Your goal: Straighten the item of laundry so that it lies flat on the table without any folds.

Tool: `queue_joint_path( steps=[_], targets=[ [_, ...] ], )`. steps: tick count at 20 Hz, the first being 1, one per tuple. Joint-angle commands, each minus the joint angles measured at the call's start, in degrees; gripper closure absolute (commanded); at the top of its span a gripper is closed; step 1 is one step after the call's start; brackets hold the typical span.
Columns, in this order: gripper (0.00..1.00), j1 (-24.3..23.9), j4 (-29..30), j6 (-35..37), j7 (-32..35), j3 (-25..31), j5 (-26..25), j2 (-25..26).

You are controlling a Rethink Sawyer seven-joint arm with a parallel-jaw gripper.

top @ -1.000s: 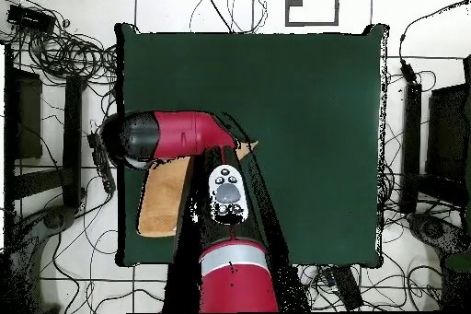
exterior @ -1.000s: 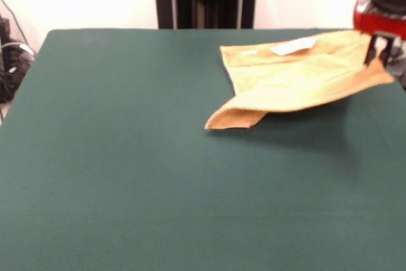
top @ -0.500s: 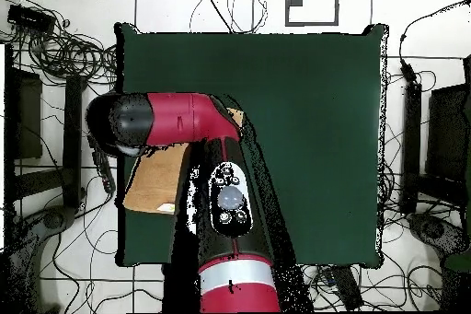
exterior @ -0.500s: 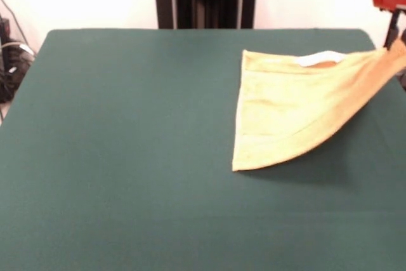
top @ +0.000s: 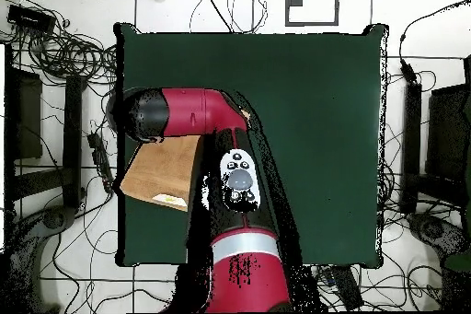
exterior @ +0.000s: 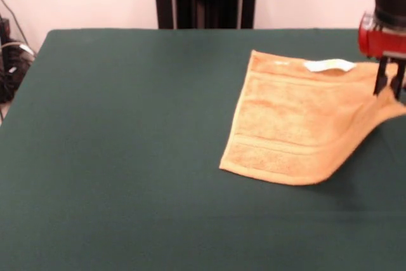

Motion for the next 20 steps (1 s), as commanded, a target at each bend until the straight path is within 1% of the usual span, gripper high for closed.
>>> queue_joint_path(
  steps=[1,2,5,10,14,18,20],
  targets=[
    [1.00,2.3,-2.2,-3.4,2.5,0.1,-4.2,7.0],
    [0.00,2.7,-2.6,-2.5,2.5,-0.8,-4.9,7.1],
    [0.00,2.7,-3.0,-0.8,2.0,-1.0,-5.3,7.4],
    [0.00,2.2,-2.9,-0.4,2.0,-0.3,-5.7,7.3],
    [0.00,1.9,-2.8,-1.9,3.2,0.4,-4.9,7.8],
    [0.00,0.9,-3.6,-3.0,2.5,0.9,-4.7,9.2],
    [0.00,0.6,-2.5,-4.5,2.5,1.0,-4.9,9.1]
  ],
)
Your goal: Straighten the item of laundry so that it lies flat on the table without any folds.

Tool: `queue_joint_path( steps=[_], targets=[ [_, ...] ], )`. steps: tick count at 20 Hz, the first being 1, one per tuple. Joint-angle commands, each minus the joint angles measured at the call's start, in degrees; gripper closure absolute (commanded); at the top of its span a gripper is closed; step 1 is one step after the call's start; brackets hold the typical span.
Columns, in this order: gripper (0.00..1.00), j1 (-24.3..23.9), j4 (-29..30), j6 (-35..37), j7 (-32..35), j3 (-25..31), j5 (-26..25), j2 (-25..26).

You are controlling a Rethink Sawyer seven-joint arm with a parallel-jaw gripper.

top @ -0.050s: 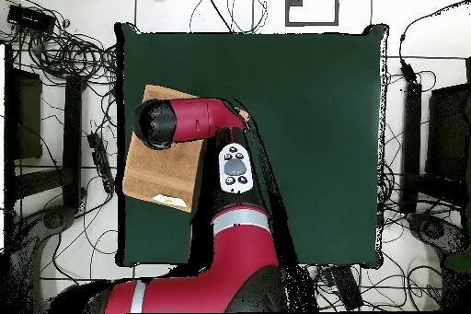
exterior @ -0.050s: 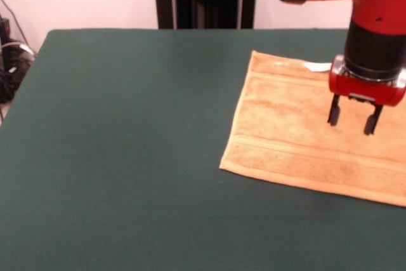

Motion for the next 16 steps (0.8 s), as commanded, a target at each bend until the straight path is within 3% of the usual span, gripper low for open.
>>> queue_joint_path(
  steps=[1,6,16],
  targets=[
    [0.00,-0.3,0.7,-2.9,2.4,2.8,-0.5,1.1],
    [0.00,-3.0,5.1,-3.5,0.2,2.6,-1.9,0.6],
    [0.00,-1.4,5.7,-6.5,3.3,-1.4,-3.9,0.7]
  ],
)
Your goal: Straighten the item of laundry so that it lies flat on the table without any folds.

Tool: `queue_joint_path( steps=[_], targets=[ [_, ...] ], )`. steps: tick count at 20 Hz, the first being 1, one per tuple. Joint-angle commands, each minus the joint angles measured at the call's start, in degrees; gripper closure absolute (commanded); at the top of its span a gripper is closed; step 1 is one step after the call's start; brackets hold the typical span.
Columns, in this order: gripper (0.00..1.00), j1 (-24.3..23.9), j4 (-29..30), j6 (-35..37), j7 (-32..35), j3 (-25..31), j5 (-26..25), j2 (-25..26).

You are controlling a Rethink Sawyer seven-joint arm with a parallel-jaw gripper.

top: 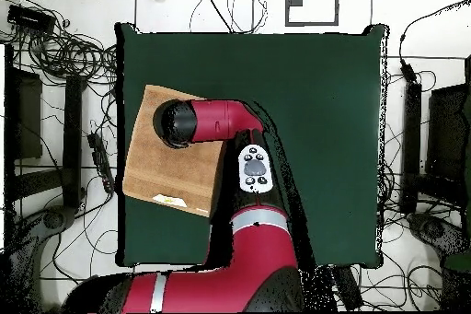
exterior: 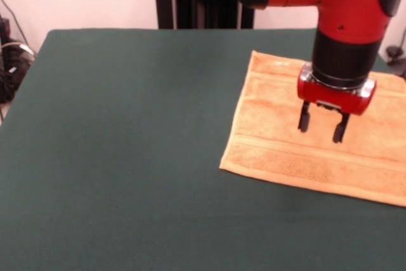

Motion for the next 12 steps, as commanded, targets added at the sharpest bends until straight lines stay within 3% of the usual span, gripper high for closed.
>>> queue_joint_path(
  steps=[1,12],
  targets=[
    [0.00,0.8,5.0,-4.5,3.5,0.2,-2.7,0.5],
    [0.00,-2.6,3.7,-3.5,0.0,1.6,-3.2,2.1]
  ],
)
